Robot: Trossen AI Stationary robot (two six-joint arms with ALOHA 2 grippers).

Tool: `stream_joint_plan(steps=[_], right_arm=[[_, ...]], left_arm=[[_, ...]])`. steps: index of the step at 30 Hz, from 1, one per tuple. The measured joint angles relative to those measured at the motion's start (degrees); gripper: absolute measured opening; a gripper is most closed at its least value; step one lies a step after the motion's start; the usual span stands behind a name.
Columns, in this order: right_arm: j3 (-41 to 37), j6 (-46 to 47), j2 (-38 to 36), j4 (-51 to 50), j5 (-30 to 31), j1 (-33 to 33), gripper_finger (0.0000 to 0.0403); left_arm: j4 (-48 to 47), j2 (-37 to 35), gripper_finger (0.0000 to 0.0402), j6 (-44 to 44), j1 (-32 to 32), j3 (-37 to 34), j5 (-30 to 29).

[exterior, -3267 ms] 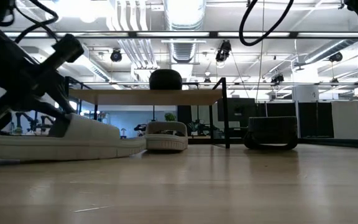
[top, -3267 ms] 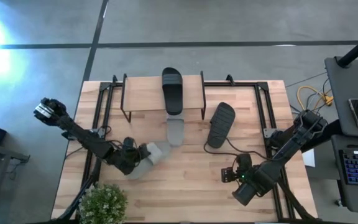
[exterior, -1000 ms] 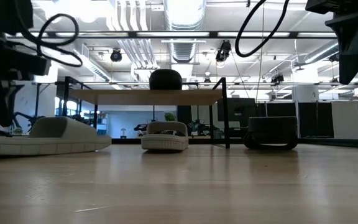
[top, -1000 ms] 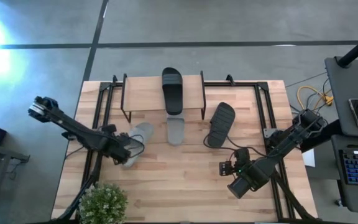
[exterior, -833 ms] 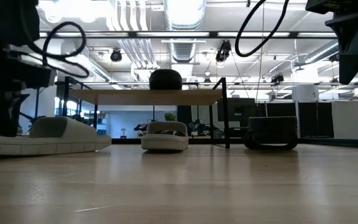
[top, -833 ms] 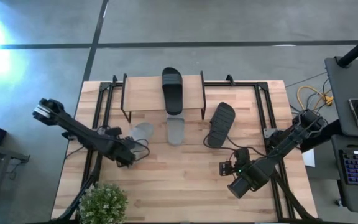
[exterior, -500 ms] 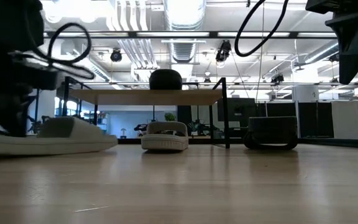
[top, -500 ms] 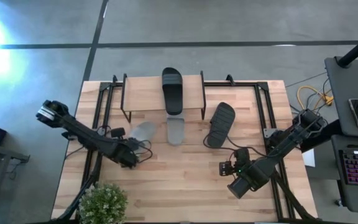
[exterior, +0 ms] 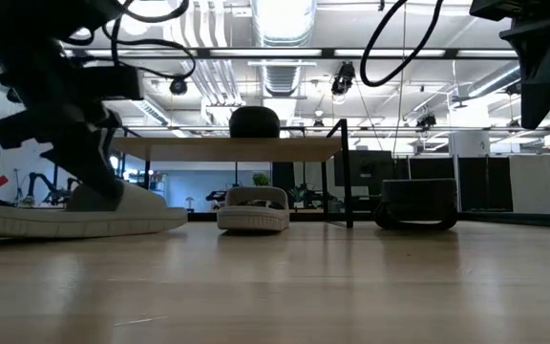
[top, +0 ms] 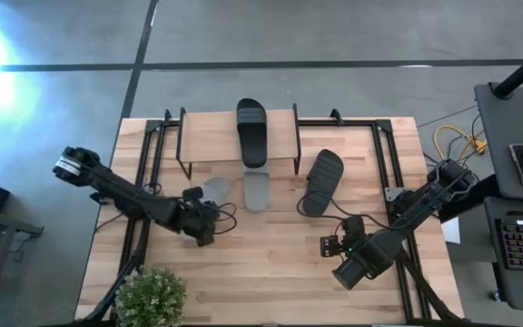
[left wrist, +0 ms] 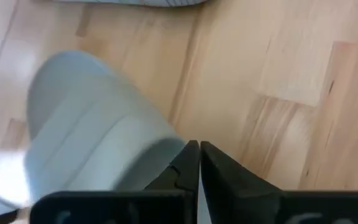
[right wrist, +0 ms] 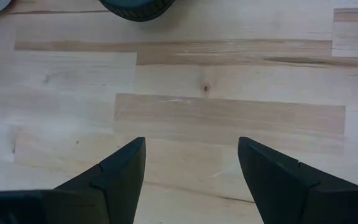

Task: Pick and place slides into the shelf
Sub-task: Put the bottom gray slide under the shelf

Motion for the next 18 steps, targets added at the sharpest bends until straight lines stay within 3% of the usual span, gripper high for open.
stream_joint_plan(steps=[6,9,13,18], right_arm=[[0.0,0.0,0.0,0.1,0.0,0.0,0.0247],[-0.1,0.0,0.1,0.1,0.0,0.0,0.0247],[-0.2,0.0,0.7,0.0,0.0,0.0,0.0247],[-0.5,0.1,0.9,0.1,0.0,0.0,0.0247]], left_arm=[[-19.7,-5.4,0.0001,0.7,-1.3,2.5,7.1],[-22.4,-10.2,0.0001,-3.0,-1.4,0.4,12.9],[-22.6,-15.7,0.0,-22.4,0.3,-3.0,17.9],[-25.0,-21.0,0.0,-43.9,0.4,-4.9,18.4]])
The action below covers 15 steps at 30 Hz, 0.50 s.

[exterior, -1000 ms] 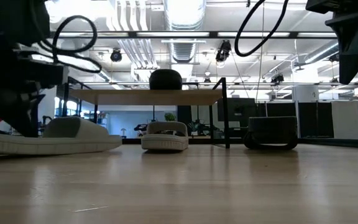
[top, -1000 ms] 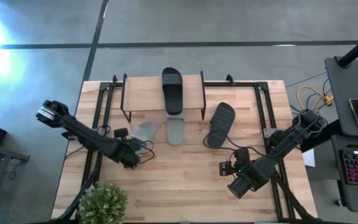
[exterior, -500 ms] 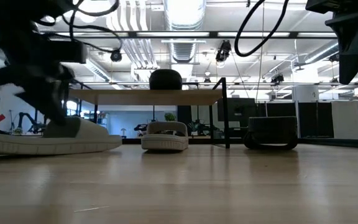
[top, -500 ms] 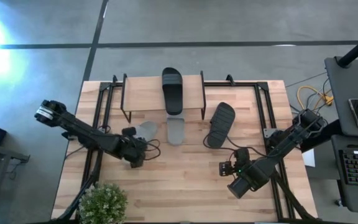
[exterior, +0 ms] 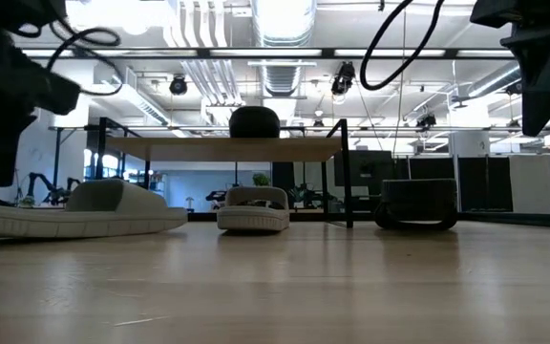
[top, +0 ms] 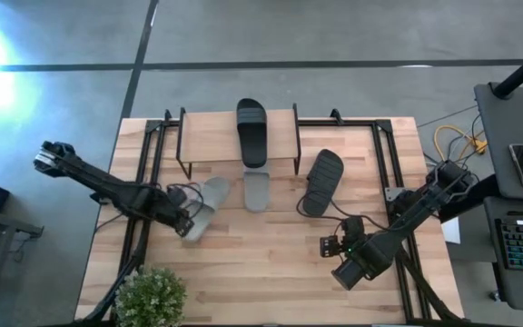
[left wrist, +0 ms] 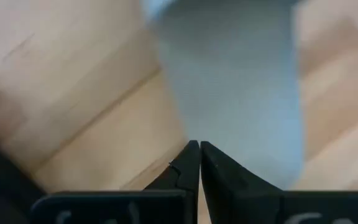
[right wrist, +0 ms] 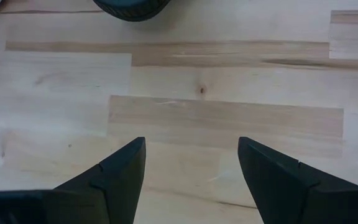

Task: Pick and place slides into the shelf
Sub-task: Put the bottom gray slide under the shelf

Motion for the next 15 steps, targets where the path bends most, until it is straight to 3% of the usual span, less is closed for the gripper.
stream_joint_plan(steps=[7,15], right_arm=[[-0.6,0.0,0.0,-0.2,0.0,0.0,0.0247],[-0.7,-0.4,0.0,0.0,0.0,0.0,0.0247]], left_arm=[[3.7,2.1,0.0,-9.2,0.1,-4.3,3.5],[5.4,9.8,0.0,-9.9,0.1,-4.6,3.7]])
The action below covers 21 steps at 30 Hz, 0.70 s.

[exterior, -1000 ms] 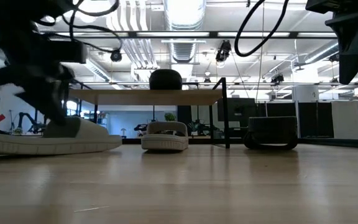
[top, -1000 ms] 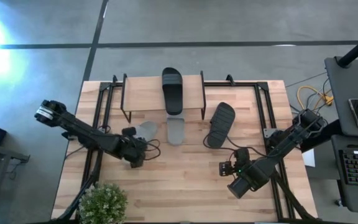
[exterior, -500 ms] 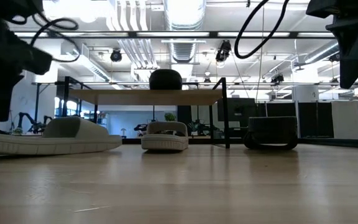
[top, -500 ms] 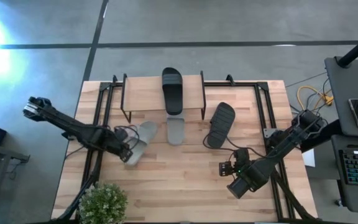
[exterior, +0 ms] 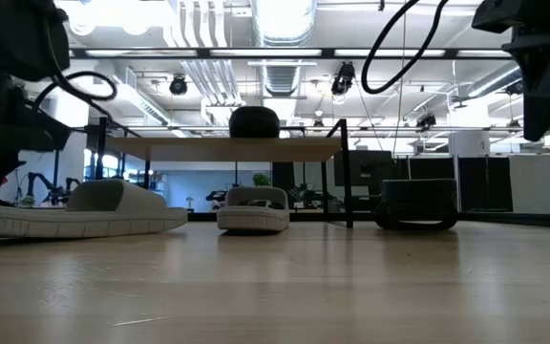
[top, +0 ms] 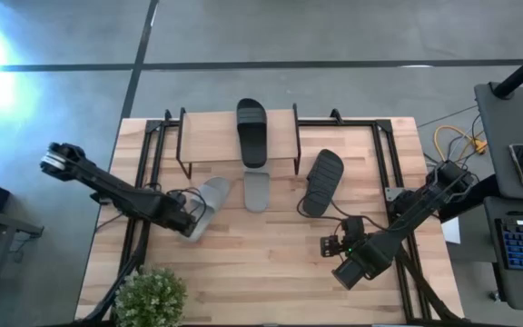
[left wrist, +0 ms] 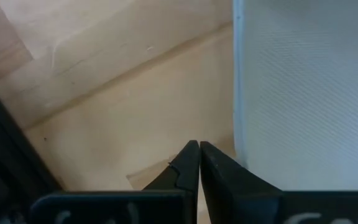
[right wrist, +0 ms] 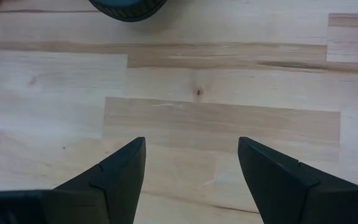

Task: Pick and place slides into the shelf
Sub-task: Put the bottom gray slide under the shelf

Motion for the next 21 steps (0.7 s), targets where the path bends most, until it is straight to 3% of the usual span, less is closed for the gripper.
stream_joint_plan(steps=[9,14,21], right_arm=[[-0.2,-0.6,0.0,-0.1,0.0,0.0,0.0247],[-0.2,-0.7,0.0,-0.1,0.0,0.0,0.0247],[-0.4,-0.7,0.0,0.0,0.0,0.0,0.0247]], left_arm=[[6.3,8.3,0.0,2.3,0.0,0.8,-1.2],[9.8,9.9,0.0,5.7,0.1,6.1,-7.1],[15.2,11.5,0.0,9.9,2.8,8.1,-11.8]])
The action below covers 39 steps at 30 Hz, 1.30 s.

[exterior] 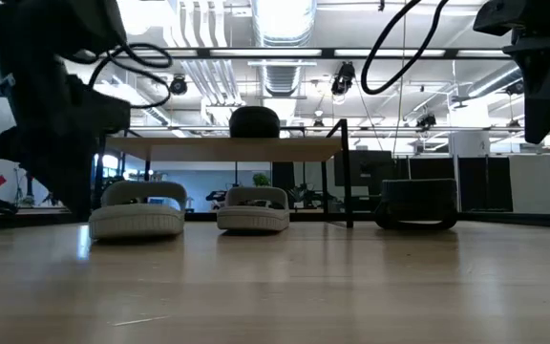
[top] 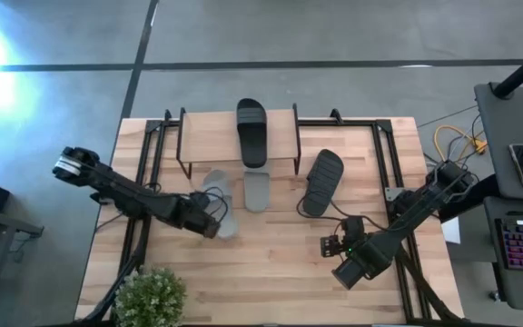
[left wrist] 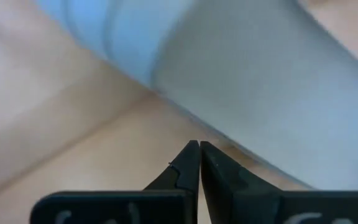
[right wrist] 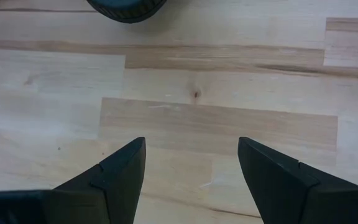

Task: Pick and place slides into the shelf
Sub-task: Put the bottom gray slide under the shelf

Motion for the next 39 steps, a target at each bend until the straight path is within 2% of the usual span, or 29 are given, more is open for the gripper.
stream_joint_plan(steps=[4,9,14,19,27,32,36,39], right_arm=[[0.0,0.0,0.0,0.3,-0.2,0.0,0.0247],[0.0,0.0,0.0,0.4,-1.5,0.0,0.0247],[0.0,-0.2,0.0,0.4,-1.5,0.0,0.0247],[0.0,-0.3,0.0,0.2,-1.5,0.0,0.0247],[0.0,-0.5,0.0,0.0,-1.1,0.0,0.0247],[0.0,-0.5,0.0,0.0,-1.1,0.0,0.0247],[0.0,-0.5,0.0,0.0,-1.1,0.0,0.0247],[0.0,-0.5,0.0,0.0,-1.2,0.0,0.0247]], left_arm=[[-5.3,1.3,0.0,1.0,0.3,0.1,1.6],[-14.3,0.2,0.0,-5.3,0.3,-0.8,-0.5],[-12.5,-1.0,0.0,-10.4,1.7,-0.8,-5.5],[-6.0,-0.4,0.0,-10.7,3.8,-1.5,-9.9],[3.6,5.3,0.0,-1.5,9.6,-1.4,-12.1],[4.7,8.4,0.0,0.1,12.2,0.3,-13.4],[4.2,8.2,0.0,1.0,12.5,0.6,-13.3],[3.5,5.5,0.0,4.3,12.4,0.6,-11.9]])
